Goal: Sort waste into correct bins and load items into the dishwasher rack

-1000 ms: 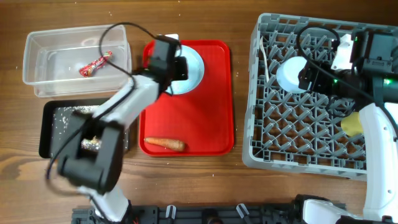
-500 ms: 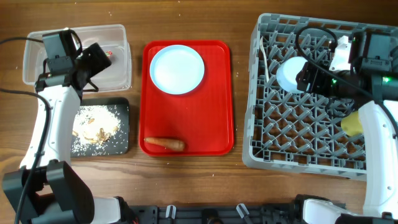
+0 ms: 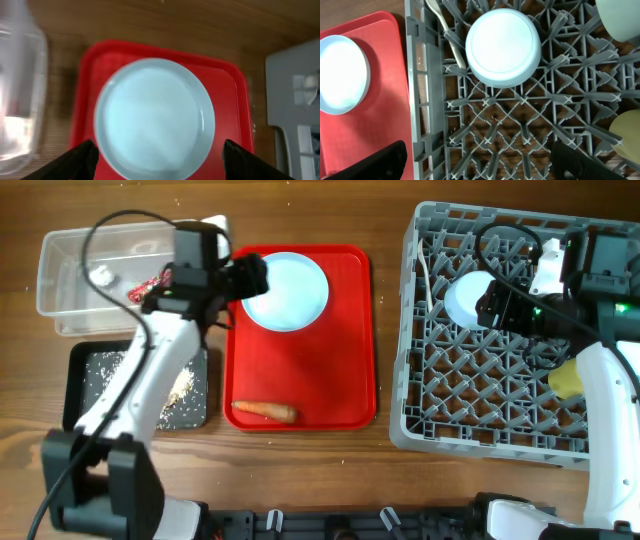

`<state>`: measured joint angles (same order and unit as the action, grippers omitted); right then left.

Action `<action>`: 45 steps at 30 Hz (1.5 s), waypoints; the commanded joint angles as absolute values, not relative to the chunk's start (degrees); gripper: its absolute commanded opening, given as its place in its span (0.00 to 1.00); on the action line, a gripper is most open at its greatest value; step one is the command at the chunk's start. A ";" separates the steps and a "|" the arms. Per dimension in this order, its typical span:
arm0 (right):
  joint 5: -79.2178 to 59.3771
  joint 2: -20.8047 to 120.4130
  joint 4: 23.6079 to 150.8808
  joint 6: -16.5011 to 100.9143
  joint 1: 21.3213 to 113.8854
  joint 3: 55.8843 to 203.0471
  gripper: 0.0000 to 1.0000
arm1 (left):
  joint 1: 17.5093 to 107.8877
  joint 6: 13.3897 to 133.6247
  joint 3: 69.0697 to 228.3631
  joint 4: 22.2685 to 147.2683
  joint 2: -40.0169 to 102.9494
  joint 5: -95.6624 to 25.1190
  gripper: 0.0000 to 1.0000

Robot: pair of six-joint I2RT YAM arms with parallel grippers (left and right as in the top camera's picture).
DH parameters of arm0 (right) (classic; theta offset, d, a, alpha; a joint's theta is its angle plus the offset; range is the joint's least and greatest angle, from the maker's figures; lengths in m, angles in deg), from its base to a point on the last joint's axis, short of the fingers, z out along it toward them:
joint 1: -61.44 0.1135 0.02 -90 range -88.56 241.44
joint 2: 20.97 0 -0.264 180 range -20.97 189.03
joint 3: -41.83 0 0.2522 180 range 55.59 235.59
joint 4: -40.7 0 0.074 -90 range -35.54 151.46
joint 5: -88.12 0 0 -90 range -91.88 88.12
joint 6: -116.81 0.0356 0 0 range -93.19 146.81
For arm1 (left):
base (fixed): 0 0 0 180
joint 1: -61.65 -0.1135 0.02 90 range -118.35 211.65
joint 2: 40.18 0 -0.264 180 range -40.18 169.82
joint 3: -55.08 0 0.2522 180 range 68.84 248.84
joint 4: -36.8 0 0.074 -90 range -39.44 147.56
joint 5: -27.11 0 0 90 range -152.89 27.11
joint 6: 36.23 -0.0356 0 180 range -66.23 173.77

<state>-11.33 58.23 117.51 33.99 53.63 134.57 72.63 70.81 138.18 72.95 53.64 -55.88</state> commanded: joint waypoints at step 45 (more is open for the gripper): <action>-9.56 91.89 87.76 43.74 92.29 134.63 0.79 | 56.28 73.56 138.18 124.91 42.76 -53.94 0.96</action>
